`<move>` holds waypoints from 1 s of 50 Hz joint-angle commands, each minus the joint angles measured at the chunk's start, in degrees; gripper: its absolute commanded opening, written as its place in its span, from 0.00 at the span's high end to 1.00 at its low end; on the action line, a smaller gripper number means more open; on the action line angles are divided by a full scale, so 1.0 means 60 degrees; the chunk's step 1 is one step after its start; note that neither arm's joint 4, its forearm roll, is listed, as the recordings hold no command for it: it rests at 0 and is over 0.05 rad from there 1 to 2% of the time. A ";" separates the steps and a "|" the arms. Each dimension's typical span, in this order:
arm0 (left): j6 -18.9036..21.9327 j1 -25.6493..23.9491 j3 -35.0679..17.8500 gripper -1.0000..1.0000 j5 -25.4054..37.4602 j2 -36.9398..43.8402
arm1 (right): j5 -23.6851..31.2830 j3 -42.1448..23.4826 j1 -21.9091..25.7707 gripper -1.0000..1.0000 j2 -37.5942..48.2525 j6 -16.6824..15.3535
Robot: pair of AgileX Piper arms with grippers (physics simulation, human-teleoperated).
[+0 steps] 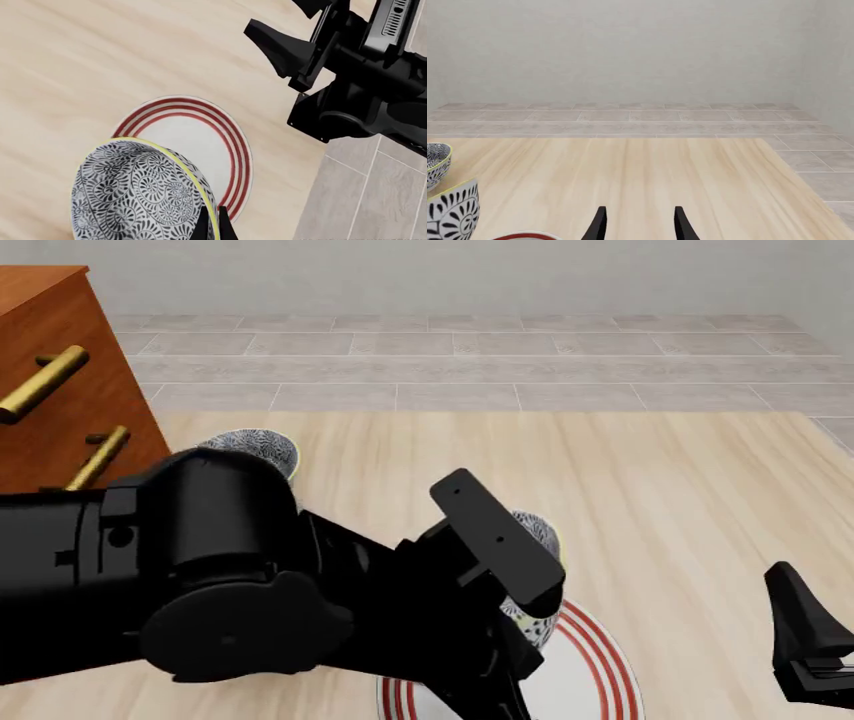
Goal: Put the bowl at the front on the plate.
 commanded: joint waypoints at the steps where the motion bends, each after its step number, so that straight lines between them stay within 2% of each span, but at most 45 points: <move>1: -0.0077 -0.0139 0.0075 1.00 -0.0324 0.0347 | -0.0024 0.0022 0.0001 0.00 0.0001 0.0001; 50: -0.0431 -0.0446 0.0350 1.00 -0.1354 0.1674 | -0.0025 0.0022 0.0000 0.00 0.0001 -0.0001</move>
